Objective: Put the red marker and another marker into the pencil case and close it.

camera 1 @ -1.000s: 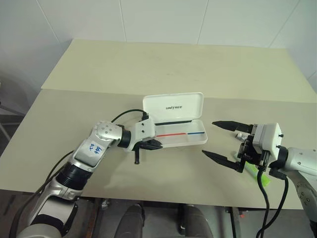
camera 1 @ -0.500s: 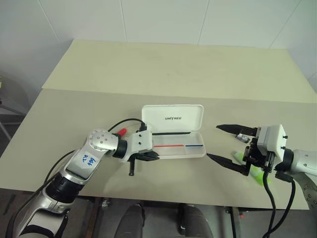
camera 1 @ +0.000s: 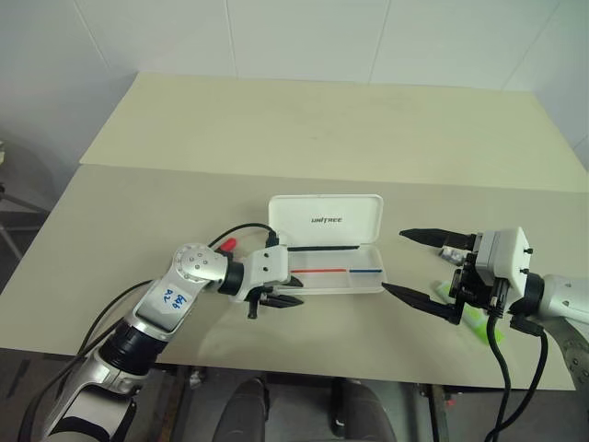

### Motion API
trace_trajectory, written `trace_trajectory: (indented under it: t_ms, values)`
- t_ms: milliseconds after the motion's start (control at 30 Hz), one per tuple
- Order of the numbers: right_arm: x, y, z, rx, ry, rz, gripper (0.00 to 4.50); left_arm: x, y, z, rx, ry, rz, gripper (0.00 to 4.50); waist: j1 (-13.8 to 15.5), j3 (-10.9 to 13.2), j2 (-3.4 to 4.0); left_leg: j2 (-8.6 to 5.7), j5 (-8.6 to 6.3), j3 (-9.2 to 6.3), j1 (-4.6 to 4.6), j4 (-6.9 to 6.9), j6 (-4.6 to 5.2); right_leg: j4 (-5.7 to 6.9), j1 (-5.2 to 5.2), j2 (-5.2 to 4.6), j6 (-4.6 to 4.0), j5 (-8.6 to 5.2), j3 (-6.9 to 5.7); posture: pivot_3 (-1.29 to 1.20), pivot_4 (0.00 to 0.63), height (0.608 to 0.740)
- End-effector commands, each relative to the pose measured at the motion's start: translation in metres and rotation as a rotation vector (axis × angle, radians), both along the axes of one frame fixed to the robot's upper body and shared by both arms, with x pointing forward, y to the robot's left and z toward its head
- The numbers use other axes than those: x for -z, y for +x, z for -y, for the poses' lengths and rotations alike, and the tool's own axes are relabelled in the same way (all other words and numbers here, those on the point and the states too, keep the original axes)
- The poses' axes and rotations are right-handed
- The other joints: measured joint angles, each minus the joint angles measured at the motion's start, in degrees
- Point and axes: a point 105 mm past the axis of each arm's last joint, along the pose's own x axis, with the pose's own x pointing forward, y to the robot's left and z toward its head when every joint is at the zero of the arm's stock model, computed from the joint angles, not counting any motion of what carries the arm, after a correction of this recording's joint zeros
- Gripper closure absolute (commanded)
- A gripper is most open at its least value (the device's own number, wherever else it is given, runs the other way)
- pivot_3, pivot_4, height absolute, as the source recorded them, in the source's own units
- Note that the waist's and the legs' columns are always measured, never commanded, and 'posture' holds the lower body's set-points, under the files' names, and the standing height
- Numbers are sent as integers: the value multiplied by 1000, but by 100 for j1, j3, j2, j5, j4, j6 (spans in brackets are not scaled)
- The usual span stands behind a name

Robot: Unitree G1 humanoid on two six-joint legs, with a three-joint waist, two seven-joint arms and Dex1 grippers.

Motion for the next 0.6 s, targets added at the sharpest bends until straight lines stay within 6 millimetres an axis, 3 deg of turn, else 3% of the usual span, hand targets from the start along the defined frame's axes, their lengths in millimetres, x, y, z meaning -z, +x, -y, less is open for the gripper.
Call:
trace_trajectory:
  t_ms: [33, 367, 467, 600]
  values:
    - [-6, -2, -5, -23, 10, 34, 0, -19, -2, 4, 21, -41, 59, 1880, -12, 0, 0, 0, 0, 0, 1, 0, 0, 0, 0, 0, 0, 0, 0, 0, 150, 740]
    - [-1, 4, -7, -42, 25, 17, 0, -56, -19, -17, -36, -100, 46, 1880, -21, 0, -1, 1, 0, 1, 2, 0, 0, 2, 0, 2, 1, 0, 4, 0, 150, 740]
    - [0, 8, -6, -45, 32, 13, 0, -64, -27, -32, -100, -123, 45, 1305, -32, 0, 0, 1, -1, 4, 6, -4, 1, 3, -1, 2, 1, 0, 8, 0, 150, 740]
    - [2, 12, -6, -51, 43, 7, 0, -63, -30, -61, -247, -135, 83, 27, -32, 0, 0, 3, -1, 4, 9, -5, 1, 6, -1, 5, 0, -1, 11, 0, 150, 740]
